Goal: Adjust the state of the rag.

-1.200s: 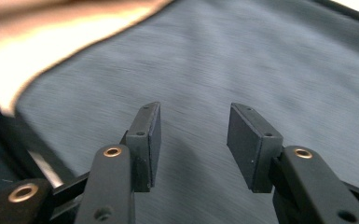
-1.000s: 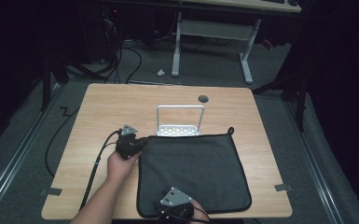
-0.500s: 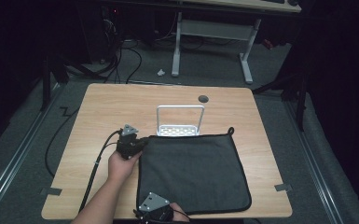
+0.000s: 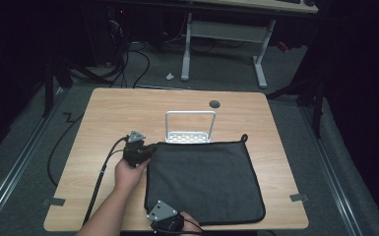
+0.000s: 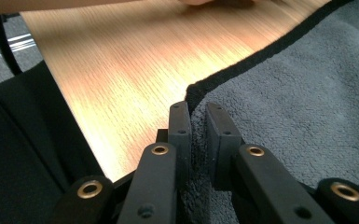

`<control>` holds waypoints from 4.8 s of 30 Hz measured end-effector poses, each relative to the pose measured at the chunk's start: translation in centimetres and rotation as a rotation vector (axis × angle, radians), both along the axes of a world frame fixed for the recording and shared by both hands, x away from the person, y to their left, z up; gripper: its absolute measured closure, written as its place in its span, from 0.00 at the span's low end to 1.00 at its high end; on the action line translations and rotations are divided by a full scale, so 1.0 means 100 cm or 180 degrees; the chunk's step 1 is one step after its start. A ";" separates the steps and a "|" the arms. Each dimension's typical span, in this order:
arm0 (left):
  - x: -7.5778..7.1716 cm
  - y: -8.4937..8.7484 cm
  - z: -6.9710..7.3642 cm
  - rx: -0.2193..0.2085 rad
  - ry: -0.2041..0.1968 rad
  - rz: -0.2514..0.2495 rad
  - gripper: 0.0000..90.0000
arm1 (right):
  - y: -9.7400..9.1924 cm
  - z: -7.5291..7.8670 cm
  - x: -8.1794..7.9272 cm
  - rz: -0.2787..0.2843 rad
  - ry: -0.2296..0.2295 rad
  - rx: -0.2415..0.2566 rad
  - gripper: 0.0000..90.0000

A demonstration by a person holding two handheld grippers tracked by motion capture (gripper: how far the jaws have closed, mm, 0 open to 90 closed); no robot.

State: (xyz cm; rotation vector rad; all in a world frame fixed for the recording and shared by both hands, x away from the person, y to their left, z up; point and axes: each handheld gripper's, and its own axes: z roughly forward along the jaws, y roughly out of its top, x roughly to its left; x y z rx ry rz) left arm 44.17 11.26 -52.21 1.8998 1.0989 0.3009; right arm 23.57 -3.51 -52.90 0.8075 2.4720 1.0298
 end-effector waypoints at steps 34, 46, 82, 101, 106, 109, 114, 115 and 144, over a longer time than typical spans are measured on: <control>-0.032 0.136 0.036 -0.0233 -0.0130 0.0707 0.96 | 0.084 0.068 -0.017 0.0695 -0.0481 0.0448 0.92; -0.018 0.057 0.047 -0.0227 -0.0148 0.0362 0.95 | 0.007 0.072 -0.018 0.0225 -0.0535 0.0439 0.92; -0.019 -0.145 0.029 -0.0037 -0.0020 -0.0289 0.91 | -0.144 0.025 -0.050 -0.0577 -0.0153 0.0170 0.83; -0.062 -0.044 0.024 -0.0015 -0.0108 -0.0361 0.59 | -0.160 0.028 0.013 -0.0973 -0.0085 0.0253 0.73; -0.083 -0.018 0.006 0.0035 0.0008 -0.0293 0.60 | -0.158 0.025 0.043 -0.1101 -0.0112 0.0218 0.76; -0.092 -0.014 -0.001 0.0052 0.0045 -0.0286 0.65 | -0.156 0.020 0.066 -0.1199 -0.0065 0.0207 0.78; -0.094 -0.020 -0.003 0.0223 0.0004 -0.0285 0.69 | -0.151 0.009 0.098 -0.1347 0.0061 0.0121 0.83; -0.093 -0.021 -0.004 0.0272 0.0000 -0.0274 0.68 | -0.150 0.006 0.103 -0.1357 0.0088 0.0080 0.84; -0.131 -0.028 -0.008 0.0524 -0.0014 -0.0589 0.68 | -0.163 0.004 0.059 -0.1121 0.0086 0.0022 0.85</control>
